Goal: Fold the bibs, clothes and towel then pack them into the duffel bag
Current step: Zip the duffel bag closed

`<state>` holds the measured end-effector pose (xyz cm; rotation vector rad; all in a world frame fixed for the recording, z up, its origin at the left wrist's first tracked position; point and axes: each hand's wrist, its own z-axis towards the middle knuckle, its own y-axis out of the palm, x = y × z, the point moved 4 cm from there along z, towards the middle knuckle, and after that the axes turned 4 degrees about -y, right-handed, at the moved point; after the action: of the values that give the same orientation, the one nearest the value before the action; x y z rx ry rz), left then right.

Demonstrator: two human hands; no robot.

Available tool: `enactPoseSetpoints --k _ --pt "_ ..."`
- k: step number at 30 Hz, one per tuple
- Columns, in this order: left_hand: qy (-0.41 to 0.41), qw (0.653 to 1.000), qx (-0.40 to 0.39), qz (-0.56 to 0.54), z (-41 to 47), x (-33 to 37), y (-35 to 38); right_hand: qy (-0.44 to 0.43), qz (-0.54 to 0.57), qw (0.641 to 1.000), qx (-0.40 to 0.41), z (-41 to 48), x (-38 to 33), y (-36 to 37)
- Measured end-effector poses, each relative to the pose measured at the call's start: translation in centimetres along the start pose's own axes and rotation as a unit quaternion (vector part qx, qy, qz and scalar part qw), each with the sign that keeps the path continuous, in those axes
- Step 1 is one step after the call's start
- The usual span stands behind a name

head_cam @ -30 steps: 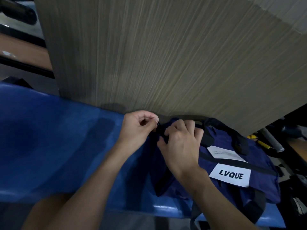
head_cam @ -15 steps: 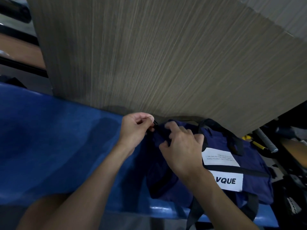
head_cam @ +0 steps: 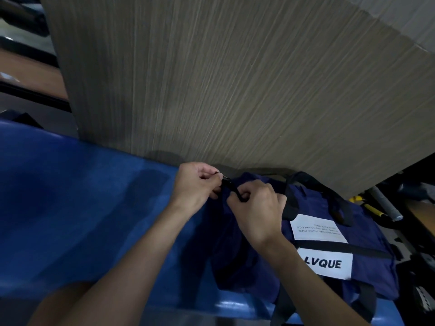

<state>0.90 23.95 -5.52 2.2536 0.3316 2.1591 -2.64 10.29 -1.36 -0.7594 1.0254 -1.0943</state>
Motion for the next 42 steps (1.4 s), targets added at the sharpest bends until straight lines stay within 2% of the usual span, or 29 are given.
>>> enactPoseSetpoints --k 12,23,37,42 --pt "-0.071 0.997 0.020 -0.018 1.2 -2.9 0.1 -0.021 0.146 0.982 0.118 -2.1 1.2 -1.2" --pt "-0.110 0.990 0.078 -0.032 2.2 -5.7 -0.4 -0.027 0.164 0.978 0.129 -3.1 1.9 -1.6" --pt "-0.134 0.983 0.103 0.071 3.4 -10.4 -1.3 -0.029 0.218 0.968 0.123 -3.7 2.5 -1.8" --pt "-0.118 0.981 0.100 0.118 3.4 -10.3 -1.5 -0.029 0.227 0.967 0.113 -3.7 2.4 -1.6"
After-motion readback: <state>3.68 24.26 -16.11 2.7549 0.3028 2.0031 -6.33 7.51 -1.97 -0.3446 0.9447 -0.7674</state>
